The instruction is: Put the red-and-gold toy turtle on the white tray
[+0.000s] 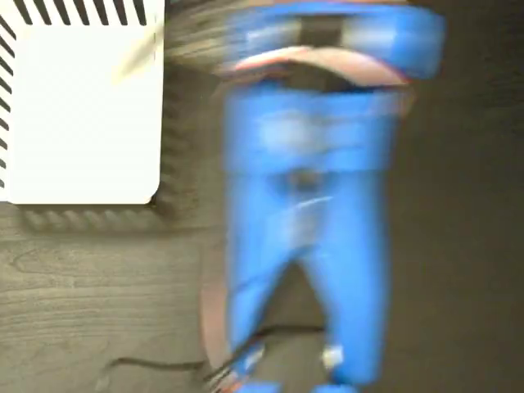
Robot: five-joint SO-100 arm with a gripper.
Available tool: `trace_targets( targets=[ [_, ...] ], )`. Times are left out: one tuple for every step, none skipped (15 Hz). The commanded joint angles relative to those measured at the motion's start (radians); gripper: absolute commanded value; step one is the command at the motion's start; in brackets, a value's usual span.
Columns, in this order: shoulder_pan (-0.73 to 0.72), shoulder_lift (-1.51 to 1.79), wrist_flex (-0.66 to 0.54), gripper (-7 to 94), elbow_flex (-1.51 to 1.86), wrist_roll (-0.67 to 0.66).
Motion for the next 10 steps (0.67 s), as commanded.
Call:
trace_targets(
  targets=[
    [-0.204,0.163,0.015,0,0.005,0.023],
    [-0.273,0.166,0.011,0,0.005,0.035],
    [-0.336,0.164,0.002,0,0.014,0.040],
    [-0.388,0.164,-0.037,0,0.048,0.057],
    [-0.423,0.166,-0.098,0,0.101,0.071],
    [-0.446,0.161,-0.149,0,0.147,0.078],
    [-0.462,0.129,-0.184,0,0.173,0.083],
    [-0.468,0.086,-0.212,0,0.178,0.089],
    [-0.468,0.028,-0.232,0,0.175,0.101],
    [-0.468,-0.021,-0.245,0,0.167,0.110]
  ],
)
